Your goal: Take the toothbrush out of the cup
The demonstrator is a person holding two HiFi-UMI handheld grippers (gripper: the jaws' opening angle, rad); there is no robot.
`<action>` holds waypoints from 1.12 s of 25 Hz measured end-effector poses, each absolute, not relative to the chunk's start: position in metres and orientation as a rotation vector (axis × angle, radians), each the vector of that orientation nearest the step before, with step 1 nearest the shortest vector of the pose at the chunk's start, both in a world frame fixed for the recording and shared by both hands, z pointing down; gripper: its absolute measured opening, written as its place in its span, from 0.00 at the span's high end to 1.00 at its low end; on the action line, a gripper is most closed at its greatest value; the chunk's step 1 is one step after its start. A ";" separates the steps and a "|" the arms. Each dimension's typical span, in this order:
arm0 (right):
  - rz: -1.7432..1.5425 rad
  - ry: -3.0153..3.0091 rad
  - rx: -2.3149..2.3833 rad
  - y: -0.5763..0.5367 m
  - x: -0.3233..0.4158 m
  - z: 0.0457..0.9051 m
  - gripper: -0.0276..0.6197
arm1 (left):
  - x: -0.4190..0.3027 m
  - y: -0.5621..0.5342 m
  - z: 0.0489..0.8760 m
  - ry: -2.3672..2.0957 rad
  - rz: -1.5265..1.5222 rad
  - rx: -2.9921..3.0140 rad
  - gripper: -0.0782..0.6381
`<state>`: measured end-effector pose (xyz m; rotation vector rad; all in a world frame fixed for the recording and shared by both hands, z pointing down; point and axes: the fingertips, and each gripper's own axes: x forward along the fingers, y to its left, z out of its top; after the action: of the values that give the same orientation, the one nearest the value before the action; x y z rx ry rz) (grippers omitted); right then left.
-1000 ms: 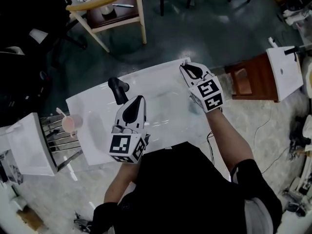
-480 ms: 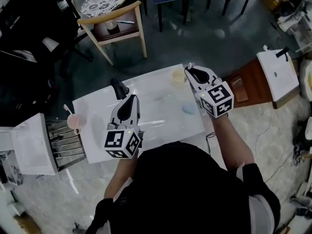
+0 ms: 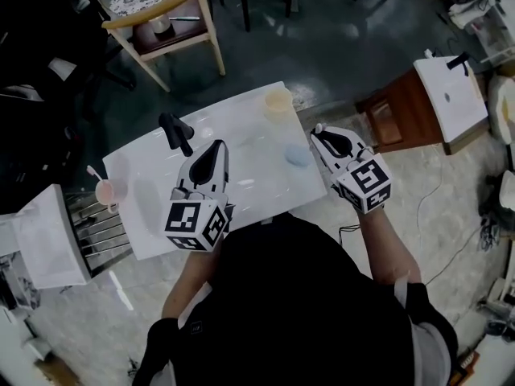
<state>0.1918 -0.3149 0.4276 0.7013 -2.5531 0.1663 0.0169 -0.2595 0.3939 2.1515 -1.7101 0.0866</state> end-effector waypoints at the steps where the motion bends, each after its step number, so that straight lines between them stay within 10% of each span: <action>1: 0.177 -2.537 0.683 -0.308 0.195 0.436 0.89 | 0.021 -0.259 0.398 -1.696 0.095 2.151 0.87; 28: 0.162 -2.177 0.315 -0.230 0.191 0.616 0.89 | 0.034 -0.226 0.443 -1.611 0.230 2.082 0.87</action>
<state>0.1910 -0.2296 0.6159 0.3150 -2.1770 0.1624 0.0342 -0.2265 0.4428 2.0818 -1.6111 0.2305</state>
